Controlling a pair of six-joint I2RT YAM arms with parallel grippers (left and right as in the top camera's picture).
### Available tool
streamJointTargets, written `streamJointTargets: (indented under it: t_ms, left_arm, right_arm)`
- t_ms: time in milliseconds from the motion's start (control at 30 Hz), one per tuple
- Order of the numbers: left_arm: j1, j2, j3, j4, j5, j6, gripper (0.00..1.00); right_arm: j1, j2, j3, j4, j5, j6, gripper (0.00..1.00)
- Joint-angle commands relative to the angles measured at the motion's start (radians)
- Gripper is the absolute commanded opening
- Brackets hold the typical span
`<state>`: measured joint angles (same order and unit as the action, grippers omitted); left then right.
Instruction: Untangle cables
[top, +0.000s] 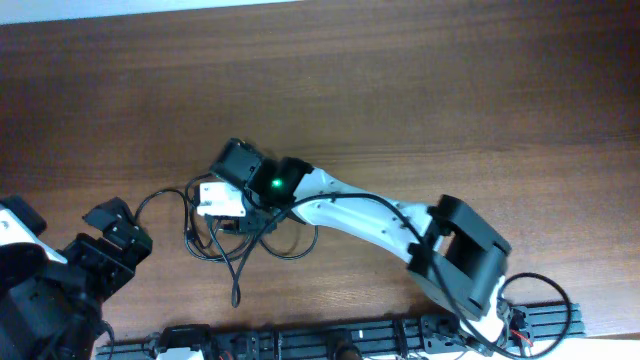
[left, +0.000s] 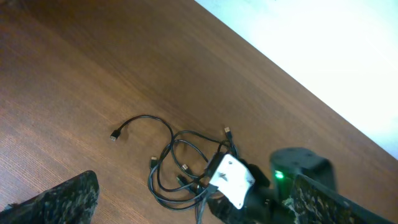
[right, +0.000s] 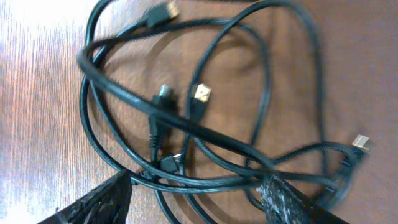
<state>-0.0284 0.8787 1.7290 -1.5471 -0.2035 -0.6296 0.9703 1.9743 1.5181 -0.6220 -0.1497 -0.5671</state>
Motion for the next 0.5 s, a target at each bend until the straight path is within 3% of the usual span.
streamJointTargets:
  t_ms: [0,133,367,467]
  left_arm:
    - [0.006,0.002,0.011,0.0,-0.022,-0.002,0.99]
    - [0.006,0.002,0.011,-0.003,-0.021,-0.002,0.99]
    - [0.006,0.002,0.011,-0.005,-0.021,-0.002,0.99]
    - [0.006,0.002,0.011,-0.008,-0.022,-0.002,0.99]
  right_arm:
    - [0.006,-0.056,0.0,-0.001,0.06,0.101,0.66]
    - [0.005,-0.055,-0.001,0.035,0.056,0.079,0.7]
    - [0.003,-0.021,-0.004,0.108,0.01,-0.162,0.73]
    - [0.003,0.005,-0.004,0.113,-0.014,-0.188,0.74]
